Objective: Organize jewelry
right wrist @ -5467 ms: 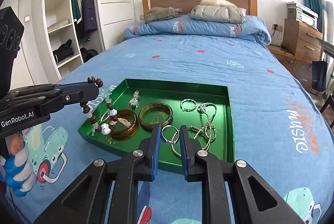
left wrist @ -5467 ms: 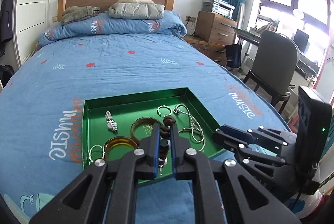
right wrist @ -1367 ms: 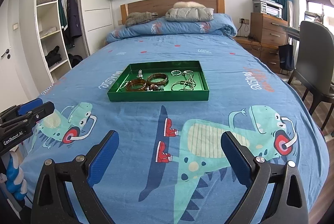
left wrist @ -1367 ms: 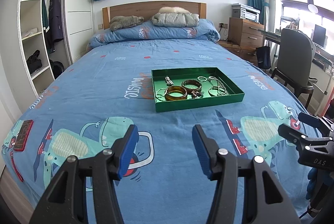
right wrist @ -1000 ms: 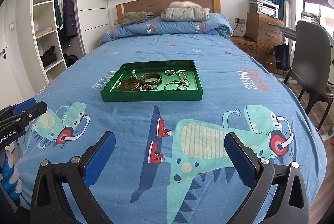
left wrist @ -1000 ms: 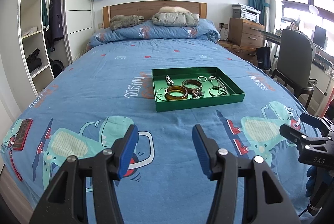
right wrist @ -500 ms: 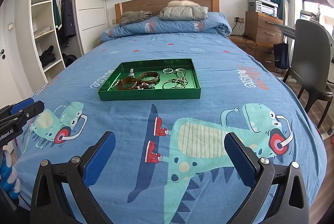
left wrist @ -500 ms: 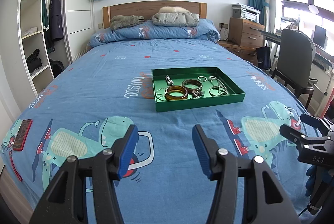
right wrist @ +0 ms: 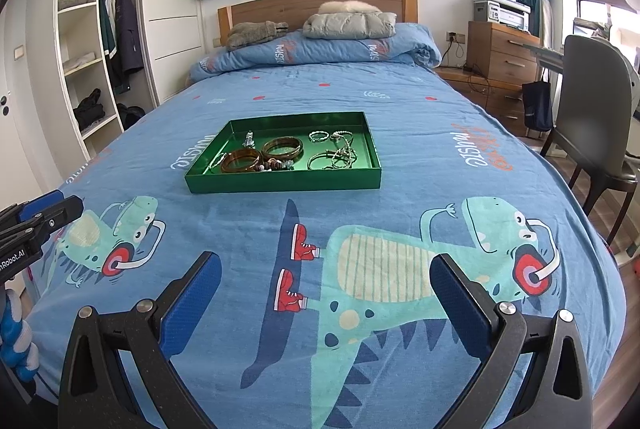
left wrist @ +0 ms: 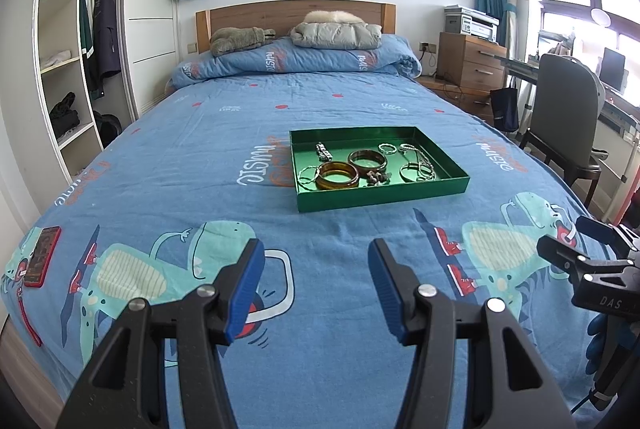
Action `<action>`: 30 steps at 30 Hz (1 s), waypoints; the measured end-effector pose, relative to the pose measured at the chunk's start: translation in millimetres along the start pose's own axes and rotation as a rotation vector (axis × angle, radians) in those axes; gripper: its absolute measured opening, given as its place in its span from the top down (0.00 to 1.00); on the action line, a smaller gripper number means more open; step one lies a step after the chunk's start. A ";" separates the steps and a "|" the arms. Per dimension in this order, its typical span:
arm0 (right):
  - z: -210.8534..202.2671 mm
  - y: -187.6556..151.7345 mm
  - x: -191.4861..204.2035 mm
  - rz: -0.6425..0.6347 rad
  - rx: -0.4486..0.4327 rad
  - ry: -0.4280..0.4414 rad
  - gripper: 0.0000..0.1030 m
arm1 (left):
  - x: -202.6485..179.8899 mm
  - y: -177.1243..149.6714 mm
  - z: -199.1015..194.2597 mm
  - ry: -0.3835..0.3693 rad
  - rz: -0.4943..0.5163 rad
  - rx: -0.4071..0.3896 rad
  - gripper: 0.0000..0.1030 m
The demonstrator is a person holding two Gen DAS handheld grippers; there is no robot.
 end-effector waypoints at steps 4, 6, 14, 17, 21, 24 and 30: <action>0.0 0.0 0.0 -0.001 0.000 0.000 0.01 | 0.0 0.3 -0.2 -0.001 0.001 0.000 0.49; 0.1 0.1 -0.1 0.001 0.000 0.001 0.01 | -0.1 0.4 -0.4 0.000 0.002 0.000 0.49; 0.1 -1.5 -2.0 0.002 0.001 -0.007 0.01 | -0.9 -2.7 1.3 -0.002 0.002 0.001 0.49; 0.2 -2.1 -1.9 0.002 0.001 -0.008 0.01 | -0.7 -2.5 1.3 -0.002 0.001 0.002 0.49; 0.2 -2.0 -1.9 0.002 0.001 -0.008 0.01 | -1.4 -3.3 1.5 -0.003 0.003 0.002 0.49; 0.1 -2.1 -2.0 0.002 0.002 -0.008 0.01 | -1.1 -3.9 1.7 -0.002 0.001 0.001 0.49; 0.3 -2.5 -2.8 0.003 0.003 -0.009 0.01 | -1.6 -3.6 1.5 -0.002 0.001 0.003 0.49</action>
Point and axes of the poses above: each gripper's, at about its wrist camera, not at the fingertips, and z roughly the way its jaws point, x to its left, y to its top, the point moved 2 cm from there along z, roughly the way its jaws point, and after that the axes turned 13 degrees about y, right-handed, at the moved point
